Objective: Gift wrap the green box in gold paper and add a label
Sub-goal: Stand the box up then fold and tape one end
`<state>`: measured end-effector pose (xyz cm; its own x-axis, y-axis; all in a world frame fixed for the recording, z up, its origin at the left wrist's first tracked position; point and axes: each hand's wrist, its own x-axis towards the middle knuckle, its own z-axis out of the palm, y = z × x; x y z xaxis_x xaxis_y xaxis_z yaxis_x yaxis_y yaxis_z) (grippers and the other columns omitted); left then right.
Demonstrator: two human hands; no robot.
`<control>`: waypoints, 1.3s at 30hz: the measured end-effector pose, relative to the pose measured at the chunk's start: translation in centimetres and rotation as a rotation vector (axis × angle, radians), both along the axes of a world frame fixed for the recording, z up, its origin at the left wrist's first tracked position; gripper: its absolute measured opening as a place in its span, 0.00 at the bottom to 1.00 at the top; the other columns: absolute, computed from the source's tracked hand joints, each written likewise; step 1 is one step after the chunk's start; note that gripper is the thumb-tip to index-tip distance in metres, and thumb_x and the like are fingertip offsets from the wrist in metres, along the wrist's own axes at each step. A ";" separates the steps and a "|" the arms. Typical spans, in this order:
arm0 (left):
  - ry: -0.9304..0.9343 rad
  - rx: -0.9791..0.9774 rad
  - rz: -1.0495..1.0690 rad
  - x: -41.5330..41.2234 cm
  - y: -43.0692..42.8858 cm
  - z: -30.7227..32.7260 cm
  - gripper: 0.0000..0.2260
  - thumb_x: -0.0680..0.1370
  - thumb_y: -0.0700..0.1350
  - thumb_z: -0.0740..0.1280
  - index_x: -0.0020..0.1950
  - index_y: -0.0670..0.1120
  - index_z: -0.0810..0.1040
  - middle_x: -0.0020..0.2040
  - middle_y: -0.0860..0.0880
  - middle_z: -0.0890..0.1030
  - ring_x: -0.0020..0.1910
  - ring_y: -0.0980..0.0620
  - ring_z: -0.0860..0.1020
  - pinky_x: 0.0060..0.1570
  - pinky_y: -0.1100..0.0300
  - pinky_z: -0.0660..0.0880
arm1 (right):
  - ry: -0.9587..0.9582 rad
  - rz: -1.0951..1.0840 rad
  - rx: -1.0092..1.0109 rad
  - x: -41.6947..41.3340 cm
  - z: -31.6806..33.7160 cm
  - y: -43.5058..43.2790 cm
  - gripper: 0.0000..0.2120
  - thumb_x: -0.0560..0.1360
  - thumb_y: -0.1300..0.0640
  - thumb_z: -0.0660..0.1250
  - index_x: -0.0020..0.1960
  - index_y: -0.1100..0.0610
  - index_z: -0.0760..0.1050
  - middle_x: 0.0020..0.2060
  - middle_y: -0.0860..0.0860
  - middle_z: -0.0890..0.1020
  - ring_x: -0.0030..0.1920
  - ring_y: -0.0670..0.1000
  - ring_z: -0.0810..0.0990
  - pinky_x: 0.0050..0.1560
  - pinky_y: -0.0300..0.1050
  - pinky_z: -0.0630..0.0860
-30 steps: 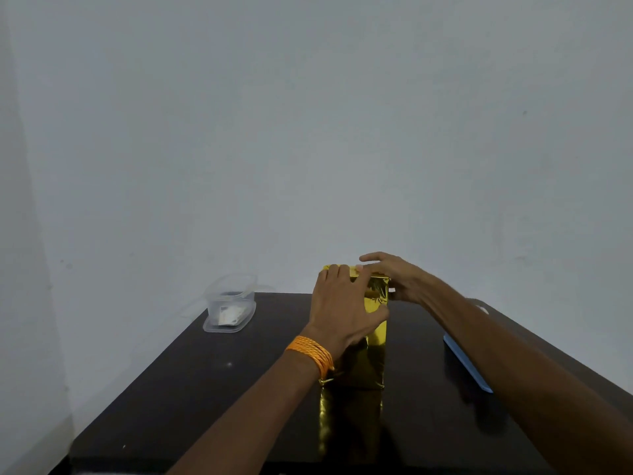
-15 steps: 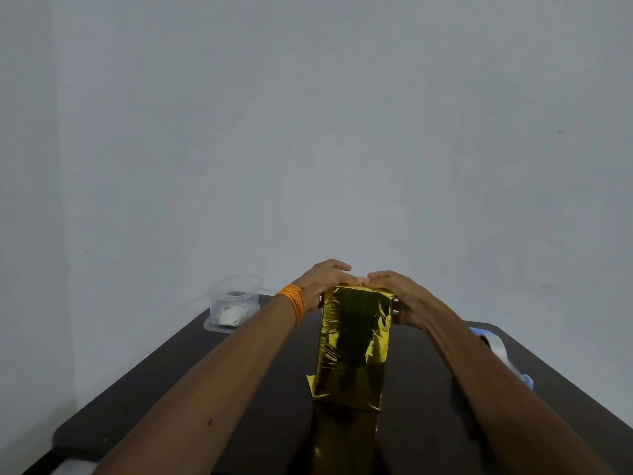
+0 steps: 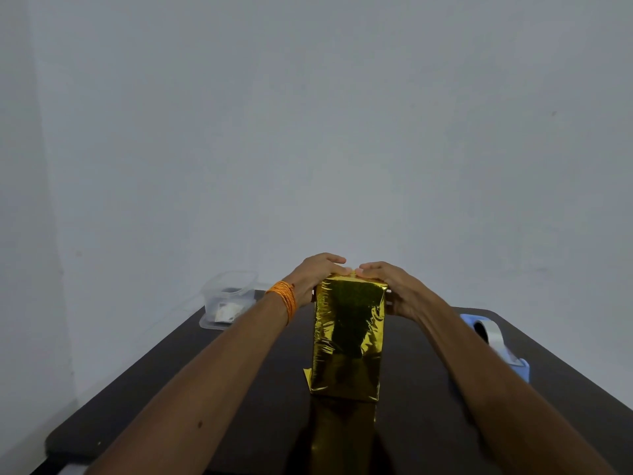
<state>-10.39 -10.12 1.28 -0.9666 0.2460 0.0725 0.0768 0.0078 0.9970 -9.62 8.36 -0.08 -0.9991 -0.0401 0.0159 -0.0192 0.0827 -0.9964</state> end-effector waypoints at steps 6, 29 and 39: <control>0.055 0.021 0.040 -0.2 -0.1 -0.8 0.09 0.79 0.40 0.67 0.59 0.47 0.79 0.58 0.42 0.79 0.56 0.43 0.81 0.42 0.58 0.81 | 0.010 -0.017 -0.011 0.5 0.0 -0.4 0.17 0.71 0.51 0.76 0.58 0.53 0.79 0.44 0.52 0.80 0.40 0.48 0.77 0.34 0.40 0.72; 0.088 0.179 0.048 0.4 -1.7 -3.6 0.14 0.81 0.60 0.59 0.57 0.54 0.78 0.46 0.46 0.80 0.43 0.50 0.79 0.51 0.50 0.78 | 0.056 -0.091 -0.179 1.5 -1.1 0.4 0.17 0.79 0.43 0.62 0.56 0.55 0.78 0.45 0.56 0.80 0.47 0.55 0.78 0.49 0.50 0.75; 0.123 0.004 -0.136 1.1 -5.3 -12.5 0.33 0.68 0.69 0.71 0.68 0.55 0.72 0.67 0.46 0.76 0.65 0.45 0.76 0.67 0.41 0.71 | 0.110 0.270 -0.065 3.8 -8.5 4.7 0.36 0.65 0.44 0.80 0.70 0.48 0.72 0.65 0.52 0.79 0.66 0.55 0.77 0.70 0.62 0.70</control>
<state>-9.28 -15.42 -11.26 -0.9079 0.3737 0.1897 0.1987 -0.0148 0.9800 -5.85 13.01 -8.58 -0.9446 -0.2991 0.1348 -0.1401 -0.0038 -0.9901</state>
